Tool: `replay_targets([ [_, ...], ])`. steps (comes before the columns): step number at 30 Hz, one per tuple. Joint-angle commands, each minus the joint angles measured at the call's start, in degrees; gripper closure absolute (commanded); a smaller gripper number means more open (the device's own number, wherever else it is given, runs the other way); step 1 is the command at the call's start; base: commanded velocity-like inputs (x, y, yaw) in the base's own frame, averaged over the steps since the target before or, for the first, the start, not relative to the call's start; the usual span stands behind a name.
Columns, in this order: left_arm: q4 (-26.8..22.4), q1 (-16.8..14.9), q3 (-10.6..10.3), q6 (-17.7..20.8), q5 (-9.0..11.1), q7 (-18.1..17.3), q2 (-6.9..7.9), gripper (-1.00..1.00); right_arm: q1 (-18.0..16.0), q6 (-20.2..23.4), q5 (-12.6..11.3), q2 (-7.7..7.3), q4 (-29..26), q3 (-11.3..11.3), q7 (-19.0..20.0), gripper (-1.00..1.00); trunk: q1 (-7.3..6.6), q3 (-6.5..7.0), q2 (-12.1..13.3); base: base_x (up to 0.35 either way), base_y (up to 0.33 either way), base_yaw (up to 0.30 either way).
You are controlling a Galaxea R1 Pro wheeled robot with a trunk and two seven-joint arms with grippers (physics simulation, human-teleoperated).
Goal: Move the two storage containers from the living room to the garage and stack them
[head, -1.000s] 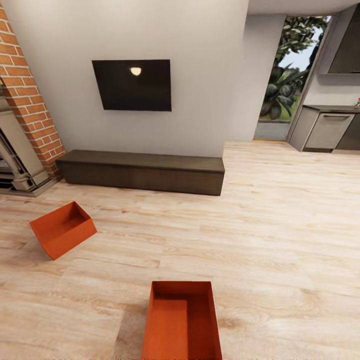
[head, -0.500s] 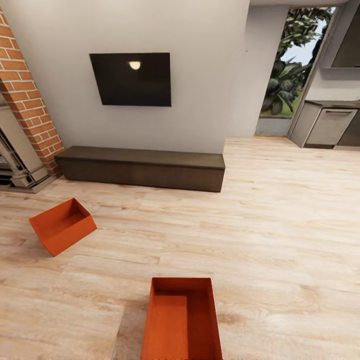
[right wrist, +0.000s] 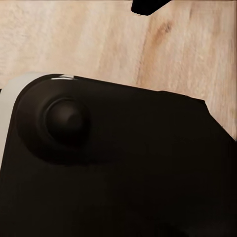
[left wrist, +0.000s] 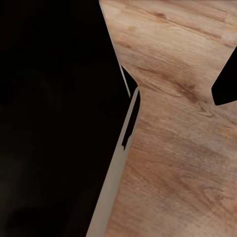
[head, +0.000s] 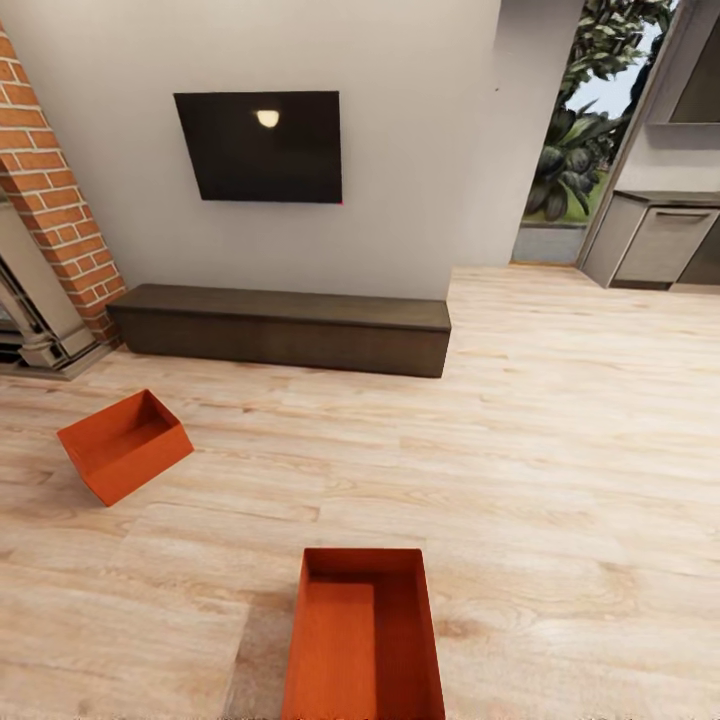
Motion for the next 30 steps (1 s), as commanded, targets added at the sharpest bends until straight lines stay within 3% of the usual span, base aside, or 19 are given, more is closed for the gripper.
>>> replay_targets([
  [1,0.01,-0.02,0.31,-0.07,0.07,0.04,-0.01,-1.00,-0.04,-0.10,-0.62,-0.01,0.17,0.47,0.09,-1.00,-0.01,-0.13,-0.02,0.000,0.000,0.000],
  [30,0.00,-0.02,0.31,-0.07,0.07,0.06,-0.04,-1.00,0.19,0.29,-0.23,-0.16,0.05,0.54,-0.46,-1.00,-0.01,-2.79,-0.02,0.000,0.000,0.000],
])
